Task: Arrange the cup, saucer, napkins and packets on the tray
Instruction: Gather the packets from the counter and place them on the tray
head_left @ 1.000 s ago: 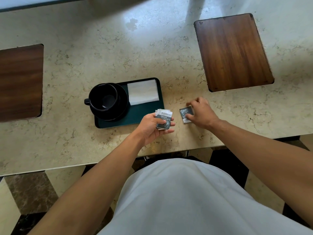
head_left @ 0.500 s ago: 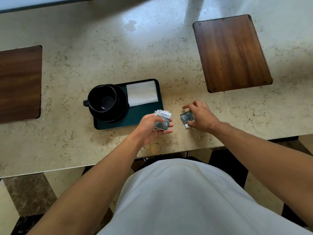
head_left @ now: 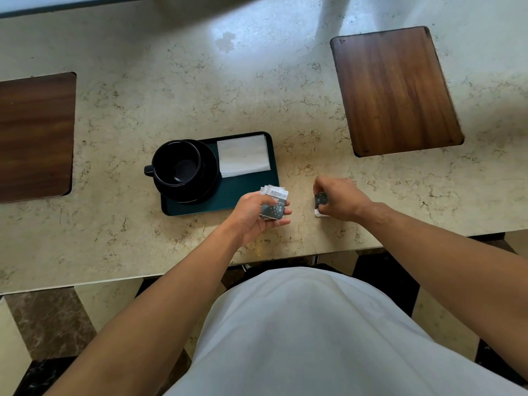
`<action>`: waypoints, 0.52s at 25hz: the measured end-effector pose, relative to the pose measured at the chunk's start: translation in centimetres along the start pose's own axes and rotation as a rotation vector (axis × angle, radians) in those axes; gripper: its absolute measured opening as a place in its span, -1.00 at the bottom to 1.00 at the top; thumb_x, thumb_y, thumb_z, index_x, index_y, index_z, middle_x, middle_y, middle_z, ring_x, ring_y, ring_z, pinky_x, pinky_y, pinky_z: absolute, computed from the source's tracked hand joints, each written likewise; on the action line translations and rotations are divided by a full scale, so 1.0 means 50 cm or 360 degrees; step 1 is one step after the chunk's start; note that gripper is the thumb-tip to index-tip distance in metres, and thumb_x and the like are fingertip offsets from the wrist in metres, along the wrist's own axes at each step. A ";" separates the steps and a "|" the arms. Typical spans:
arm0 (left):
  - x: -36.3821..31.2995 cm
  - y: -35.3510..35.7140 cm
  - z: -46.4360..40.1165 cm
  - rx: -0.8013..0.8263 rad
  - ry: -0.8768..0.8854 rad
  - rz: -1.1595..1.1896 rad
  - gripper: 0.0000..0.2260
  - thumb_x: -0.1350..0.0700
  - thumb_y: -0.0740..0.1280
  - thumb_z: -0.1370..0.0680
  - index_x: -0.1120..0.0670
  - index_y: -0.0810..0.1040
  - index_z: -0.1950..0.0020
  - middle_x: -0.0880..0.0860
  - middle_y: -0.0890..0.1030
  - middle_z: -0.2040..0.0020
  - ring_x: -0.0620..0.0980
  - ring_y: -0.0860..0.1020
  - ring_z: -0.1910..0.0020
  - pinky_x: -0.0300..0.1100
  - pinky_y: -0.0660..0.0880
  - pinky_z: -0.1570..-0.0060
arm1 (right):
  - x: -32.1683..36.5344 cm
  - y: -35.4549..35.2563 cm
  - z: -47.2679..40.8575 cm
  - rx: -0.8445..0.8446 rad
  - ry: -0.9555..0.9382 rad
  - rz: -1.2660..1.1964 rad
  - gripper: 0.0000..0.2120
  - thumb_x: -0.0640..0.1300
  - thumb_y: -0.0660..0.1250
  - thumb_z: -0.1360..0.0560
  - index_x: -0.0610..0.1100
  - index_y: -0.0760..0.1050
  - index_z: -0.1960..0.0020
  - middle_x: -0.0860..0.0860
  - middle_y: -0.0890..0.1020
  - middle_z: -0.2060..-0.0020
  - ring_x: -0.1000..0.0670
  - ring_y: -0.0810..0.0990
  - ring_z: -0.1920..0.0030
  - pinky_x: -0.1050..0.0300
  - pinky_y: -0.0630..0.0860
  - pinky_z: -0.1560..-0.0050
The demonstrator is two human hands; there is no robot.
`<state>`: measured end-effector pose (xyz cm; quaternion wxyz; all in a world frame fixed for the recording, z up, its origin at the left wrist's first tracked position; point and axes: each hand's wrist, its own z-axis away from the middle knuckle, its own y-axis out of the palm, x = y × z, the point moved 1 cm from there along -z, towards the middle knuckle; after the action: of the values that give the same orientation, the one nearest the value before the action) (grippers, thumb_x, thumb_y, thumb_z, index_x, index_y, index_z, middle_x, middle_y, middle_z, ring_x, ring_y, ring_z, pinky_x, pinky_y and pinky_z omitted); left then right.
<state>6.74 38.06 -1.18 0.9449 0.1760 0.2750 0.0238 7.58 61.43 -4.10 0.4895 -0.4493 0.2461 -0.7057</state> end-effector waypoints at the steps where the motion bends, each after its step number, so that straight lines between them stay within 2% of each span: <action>1: -0.001 0.000 0.000 0.0003 -0.0002 0.0000 -0.82 0.33 0.24 -0.60 0.22 0.51 -0.18 0.29 0.68 -0.07 0.23 0.69 -0.04 0.04 0.67 0.11 | 0.002 -0.004 -0.001 -0.0004 0.0071 -0.0162 -0.67 -0.17 0.50 -0.44 0.02 0.46 -0.12 -0.03 0.62 0.01 -0.02 0.56 0.05 0.07 0.52 0.06; 4: -0.005 0.001 0.002 0.0002 -0.0002 0.0012 -0.81 0.33 0.25 -0.60 0.23 0.51 -0.20 0.30 0.67 -0.09 0.23 0.69 -0.05 0.02 0.66 0.14 | 0.011 -0.019 -0.004 -0.0138 0.0228 -0.0630 -0.63 -0.17 0.49 -0.50 -0.01 0.56 -0.28 0.01 0.61 -0.01 0.03 0.59 0.04 0.22 0.52 0.13; 5: -0.005 0.000 0.002 0.0002 -0.0002 0.0021 -0.81 0.33 0.24 -0.60 0.23 0.51 -0.19 0.30 0.68 -0.07 0.24 0.69 -0.07 0.02 0.66 0.14 | 0.017 -0.023 -0.006 -0.0190 0.0256 -0.0765 -0.69 -0.15 0.48 -0.51 -0.04 0.61 -0.25 0.03 0.63 -0.02 0.06 0.60 0.04 0.25 0.53 0.16; 7: -0.005 -0.001 0.004 0.0009 -0.0005 0.0041 -0.82 0.34 0.23 -0.60 0.24 0.52 -0.18 0.30 0.69 -0.05 0.27 0.67 -0.11 0.05 0.67 0.12 | 0.035 -0.026 -0.007 -0.0272 0.0349 -0.1095 -0.86 -0.16 0.48 -0.53 -0.10 0.67 -0.08 0.00 0.69 0.00 0.04 0.65 0.03 0.14 0.64 0.17; 10: -0.005 0.004 0.009 -0.0003 -0.0023 0.0090 -0.84 0.33 0.20 -0.61 0.24 0.49 -0.17 0.34 0.66 -0.10 0.28 0.67 -0.10 0.12 0.67 0.04 | 0.070 -0.025 -0.001 -0.0301 0.0487 -0.1661 -0.91 -0.19 0.47 -0.53 -0.18 0.61 0.01 -0.10 0.70 0.02 -0.07 0.70 0.01 -0.01 0.70 0.07; 13: -0.010 0.010 0.013 -0.0057 -0.0027 0.0224 -0.85 0.32 0.18 -0.62 0.24 0.47 -0.15 0.36 0.62 -0.16 0.29 0.67 -0.10 0.19 0.64 -0.05 | 0.106 -0.004 0.005 -0.0205 0.0489 -0.1871 -0.90 -0.15 0.47 -0.53 -0.17 0.59 0.02 -0.08 0.70 0.03 0.00 0.67 0.07 0.10 0.62 0.13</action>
<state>6.69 38.26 -0.21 0.9461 0.1781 0.2536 0.0935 7.10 56.71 -1.77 -0.0512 -0.4316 0.0670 -0.8981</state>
